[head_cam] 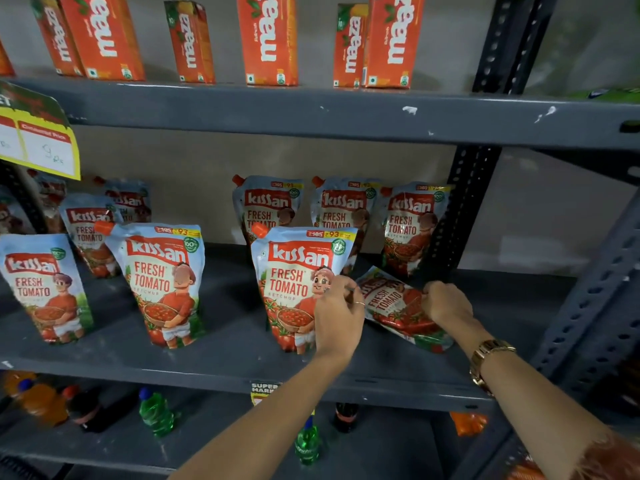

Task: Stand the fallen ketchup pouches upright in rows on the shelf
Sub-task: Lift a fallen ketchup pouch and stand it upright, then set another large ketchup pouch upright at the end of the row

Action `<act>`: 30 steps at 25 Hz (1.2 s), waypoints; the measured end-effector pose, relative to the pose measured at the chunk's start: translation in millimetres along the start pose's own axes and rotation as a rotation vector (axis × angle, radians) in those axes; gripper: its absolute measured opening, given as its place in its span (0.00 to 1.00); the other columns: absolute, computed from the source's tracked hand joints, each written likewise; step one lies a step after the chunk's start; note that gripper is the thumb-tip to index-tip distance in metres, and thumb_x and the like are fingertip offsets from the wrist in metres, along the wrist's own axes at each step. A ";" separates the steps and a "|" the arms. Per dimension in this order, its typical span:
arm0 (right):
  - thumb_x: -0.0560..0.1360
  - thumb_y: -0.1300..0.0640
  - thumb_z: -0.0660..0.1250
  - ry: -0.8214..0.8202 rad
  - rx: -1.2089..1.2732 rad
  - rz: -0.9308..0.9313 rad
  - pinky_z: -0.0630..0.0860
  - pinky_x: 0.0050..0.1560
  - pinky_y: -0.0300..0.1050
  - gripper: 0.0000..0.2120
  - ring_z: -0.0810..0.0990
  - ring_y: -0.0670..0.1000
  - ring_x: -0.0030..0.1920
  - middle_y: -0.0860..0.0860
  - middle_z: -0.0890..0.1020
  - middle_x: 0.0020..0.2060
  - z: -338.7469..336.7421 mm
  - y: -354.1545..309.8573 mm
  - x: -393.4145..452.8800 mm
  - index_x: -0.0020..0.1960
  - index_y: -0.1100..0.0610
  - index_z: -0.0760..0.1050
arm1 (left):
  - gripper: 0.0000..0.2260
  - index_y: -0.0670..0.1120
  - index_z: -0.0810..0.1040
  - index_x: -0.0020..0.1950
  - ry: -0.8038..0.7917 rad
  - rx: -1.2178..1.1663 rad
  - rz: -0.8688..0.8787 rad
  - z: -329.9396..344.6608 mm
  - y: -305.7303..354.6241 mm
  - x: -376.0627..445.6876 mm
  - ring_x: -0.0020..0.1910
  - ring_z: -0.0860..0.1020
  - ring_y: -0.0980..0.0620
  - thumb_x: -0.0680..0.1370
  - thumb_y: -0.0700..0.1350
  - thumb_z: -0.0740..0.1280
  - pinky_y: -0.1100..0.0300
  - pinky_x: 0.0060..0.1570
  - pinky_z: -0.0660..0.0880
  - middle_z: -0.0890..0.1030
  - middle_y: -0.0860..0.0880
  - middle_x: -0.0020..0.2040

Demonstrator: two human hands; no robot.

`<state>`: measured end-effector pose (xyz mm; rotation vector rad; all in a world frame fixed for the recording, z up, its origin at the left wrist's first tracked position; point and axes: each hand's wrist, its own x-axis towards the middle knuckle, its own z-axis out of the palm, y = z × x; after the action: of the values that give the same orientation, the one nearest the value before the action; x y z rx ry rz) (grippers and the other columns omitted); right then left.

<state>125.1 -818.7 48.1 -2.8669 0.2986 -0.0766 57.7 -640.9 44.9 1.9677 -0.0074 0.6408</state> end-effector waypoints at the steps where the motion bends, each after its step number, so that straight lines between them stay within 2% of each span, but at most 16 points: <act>1: 0.74 0.59 0.60 -0.007 -0.007 -0.002 0.77 0.52 0.50 0.14 0.79 0.61 0.55 0.61 0.80 0.55 -2.0 -1.2 -0.8 0.57 0.62 0.76 | 0.04 0.41 0.76 0.48 -0.014 0.005 -0.010 4.7 -1.0 -3.1 0.35 0.76 0.52 0.75 0.38 0.64 0.60 0.36 0.73 0.79 0.48 0.36; 3: 0.73 0.57 0.63 -0.023 -0.024 0.013 0.77 0.50 0.49 0.13 0.79 0.60 0.54 0.60 0.80 0.54 -6.6 -3.1 -4.3 0.54 0.63 0.76 | 0.05 0.40 0.76 0.48 -0.034 0.015 -0.082 16.6 -3.7 -7.8 0.39 0.78 0.49 0.74 0.38 0.64 0.59 0.37 0.72 0.82 0.43 0.40; 5: 0.71 0.54 0.65 -0.041 -0.049 0.044 0.76 0.51 0.49 0.16 0.79 0.59 0.55 0.59 0.79 0.56 -9.7 -3.0 -7.7 0.56 0.61 0.75 | 0.06 0.39 0.77 0.50 -0.040 0.015 -0.177 27.4 -8.2 -9.9 0.44 0.80 0.43 0.74 0.38 0.64 0.56 0.40 0.74 0.83 0.40 0.44; 9: 0.68 0.50 0.68 -0.094 -0.007 0.192 0.76 0.51 0.47 0.20 0.79 0.58 0.55 0.57 0.81 0.55 -9.5 9.5 -14.6 0.57 0.59 0.75 | 0.16 0.36 0.73 0.58 -0.224 0.102 -0.459 45.3 -17.6 -12.9 0.56 0.78 0.41 0.74 0.42 0.67 0.57 0.49 0.74 0.79 0.38 0.56; 12: 0.70 0.52 0.68 -0.225 0.345 0.269 0.78 0.52 0.50 0.16 0.79 0.60 0.55 0.59 0.80 0.52 3.1 19.3 -18.1 0.53 0.62 0.75 | 0.21 0.37 0.72 0.60 -0.288 0.001 -0.738 54.4 -17.8 -12.5 0.57 0.78 0.41 0.72 0.45 0.70 0.51 0.54 0.78 0.78 0.38 0.60; 14: 0.73 0.58 0.66 -0.298 0.670 0.310 0.76 0.54 0.49 0.16 0.79 0.60 0.55 0.62 0.79 0.56 10.1 19.6 -22.5 0.58 0.66 0.72 | 0.18 0.37 0.73 0.59 -0.280 -0.161 -0.894 55.0 -12.2 -8.5 0.56 0.78 0.40 0.72 0.41 0.70 0.49 0.52 0.79 0.78 0.38 0.59; 16: 0.74 0.62 0.64 -0.315 0.787 0.334 0.75 0.47 0.45 0.16 0.78 0.58 0.50 0.63 0.79 0.53 12.6 19.3 -24.6 0.60 0.68 0.71 | 0.17 0.37 0.73 0.59 -0.301 -0.311 -0.968 54.6 -14.1 -4.8 0.54 0.78 0.41 0.71 0.36 0.70 0.49 0.48 0.79 0.79 0.38 0.59; 18: 0.74 0.66 0.61 -0.305 0.830 0.359 0.72 0.38 0.42 0.14 0.77 0.56 0.43 0.61 0.78 0.45 12.7 18.1 -26.3 0.59 0.68 0.71 | 0.14 0.38 0.75 0.54 -0.303 -0.301 -0.931 55.0 -16.0 -4.7 0.50 0.78 0.43 0.70 0.34 0.71 0.50 0.50 0.79 0.80 0.38 0.57; 20: 0.75 0.67 0.58 -0.243 0.863 0.404 0.72 0.37 0.41 0.05 0.75 0.55 0.39 0.56 0.75 0.36 9.7 19.2 -30.0 0.49 0.64 0.72 | 0.10 0.39 0.77 0.50 -0.287 -0.256 -0.853 58.7 -15.4 -5.6 0.48 0.77 0.45 0.70 0.34 0.71 0.53 0.52 0.78 0.81 0.39 0.55; 21: 0.76 0.67 0.57 -0.207 0.888 0.415 0.72 0.35 0.39 0.06 0.75 0.54 0.36 0.54 0.74 0.33 7.8 20.2 -33.4 0.42 0.63 0.71 | 0.10 0.39 0.78 0.50 -0.291 -0.244 -0.805 61.1 -13.5 -6.1 0.48 0.77 0.47 0.70 0.35 0.70 0.55 0.51 0.77 0.82 0.40 0.54; 23: 0.76 0.67 0.55 -0.123 0.980 0.403 0.71 0.26 0.36 0.13 0.75 0.50 0.31 0.56 0.78 0.34 8.4 22.3 -39.3 0.34 0.60 0.70 | 0.10 0.41 0.79 0.51 -0.302 -0.225 -0.709 66.0 -7.1 -6.2 0.47 0.78 0.49 0.70 0.35 0.70 0.57 0.49 0.76 0.83 0.43 0.53; 25: 0.75 0.66 0.55 0.018 1.051 0.395 0.72 0.27 0.37 0.11 0.78 0.51 0.32 0.59 0.83 0.43 7.2 24.5 -44.7 0.38 0.61 0.73 | 0.09 0.41 0.79 0.50 -0.291 -0.230 -0.608 70.3 3.9 -3.7 0.48 0.80 0.49 0.70 0.35 0.69 0.55 0.51 0.78 0.83 0.44 0.52; 28: 0.76 0.67 0.54 0.293 1.072 0.335 0.73 0.33 0.40 0.09 0.79 0.54 0.43 0.59 0.80 0.49 -2.6 29.0 -53.4 0.50 0.61 0.71 | 0.09 0.43 0.76 0.49 -0.275 -0.247 -0.406 75.4 25.7 0.6 0.51 0.80 0.48 0.71 0.35 0.69 0.51 0.54 0.79 0.82 0.45 0.52; 30: 0.76 0.69 0.53 0.404 1.032 0.285 0.77 0.43 0.47 0.14 0.78 0.58 0.53 0.61 0.77 0.55 -5.9 33.4 -57.6 0.59 0.62 0.68 | 0.11 0.41 0.73 0.53 -0.298 -0.240 -0.266 78.0 35.8 -1.5 0.53 0.78 0.49 0.73 0.33 0.66 0.55 0.53 0.77 0.80 0.44 0.53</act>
<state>61.7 -839.7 43.7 -1.7508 0.5416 -0.5699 80.2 -723.7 47.8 1.7744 -0.0053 0.1620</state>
